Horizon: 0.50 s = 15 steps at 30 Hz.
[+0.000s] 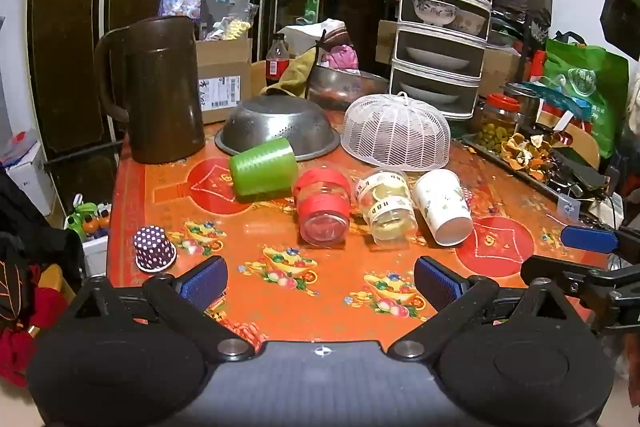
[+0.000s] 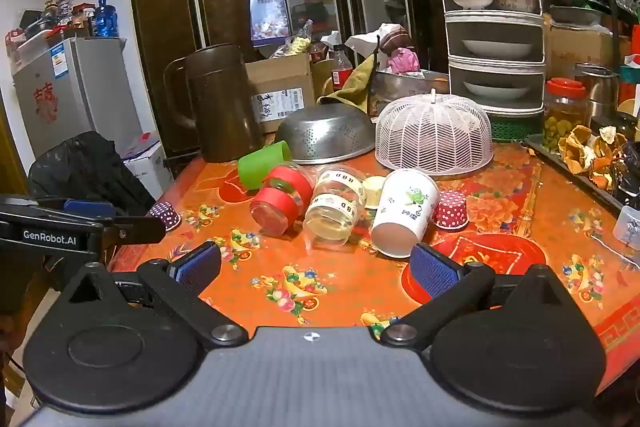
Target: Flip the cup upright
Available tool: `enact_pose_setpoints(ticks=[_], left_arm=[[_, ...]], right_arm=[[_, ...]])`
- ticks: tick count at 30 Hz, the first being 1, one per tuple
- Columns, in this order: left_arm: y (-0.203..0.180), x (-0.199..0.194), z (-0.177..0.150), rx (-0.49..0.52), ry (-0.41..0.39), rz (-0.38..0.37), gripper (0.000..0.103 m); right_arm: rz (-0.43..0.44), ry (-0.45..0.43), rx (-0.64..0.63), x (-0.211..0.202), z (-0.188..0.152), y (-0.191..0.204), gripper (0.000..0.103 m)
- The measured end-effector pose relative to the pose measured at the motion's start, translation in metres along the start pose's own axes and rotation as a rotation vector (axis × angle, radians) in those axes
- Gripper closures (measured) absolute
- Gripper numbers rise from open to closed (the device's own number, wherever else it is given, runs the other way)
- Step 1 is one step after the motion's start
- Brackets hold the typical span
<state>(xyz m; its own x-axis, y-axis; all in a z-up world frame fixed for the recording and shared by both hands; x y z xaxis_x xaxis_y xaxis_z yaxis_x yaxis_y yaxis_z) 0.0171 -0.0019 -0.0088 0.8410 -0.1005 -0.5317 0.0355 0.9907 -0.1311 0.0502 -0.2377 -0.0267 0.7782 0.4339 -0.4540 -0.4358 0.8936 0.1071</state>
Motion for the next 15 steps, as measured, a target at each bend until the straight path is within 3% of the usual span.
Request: enact_pose_setpoints(ticks=[15], left_arm=[[-0.012, -0.009, 0.000, 0.013, -0.010, -0.036, 0.002]], right_arm=[[0.025, -0.007, -0.004, -0.008, -0.001, -0.002, 0.001]])
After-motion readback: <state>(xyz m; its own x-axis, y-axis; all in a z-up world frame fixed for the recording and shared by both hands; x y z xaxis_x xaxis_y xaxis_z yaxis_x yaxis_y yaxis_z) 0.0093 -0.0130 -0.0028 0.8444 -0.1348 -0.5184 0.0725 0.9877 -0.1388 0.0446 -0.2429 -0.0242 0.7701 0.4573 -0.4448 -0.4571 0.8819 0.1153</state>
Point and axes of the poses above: each gripper's, at about its wrist camera, not at the fingertips, and x roughly the way its jaws point, y to its left, z to its top, the point moved 2 cm from there along x, roughly the way its jaws point, and after that the axes turned 8 degrees about -z, right-handed, at the moved point
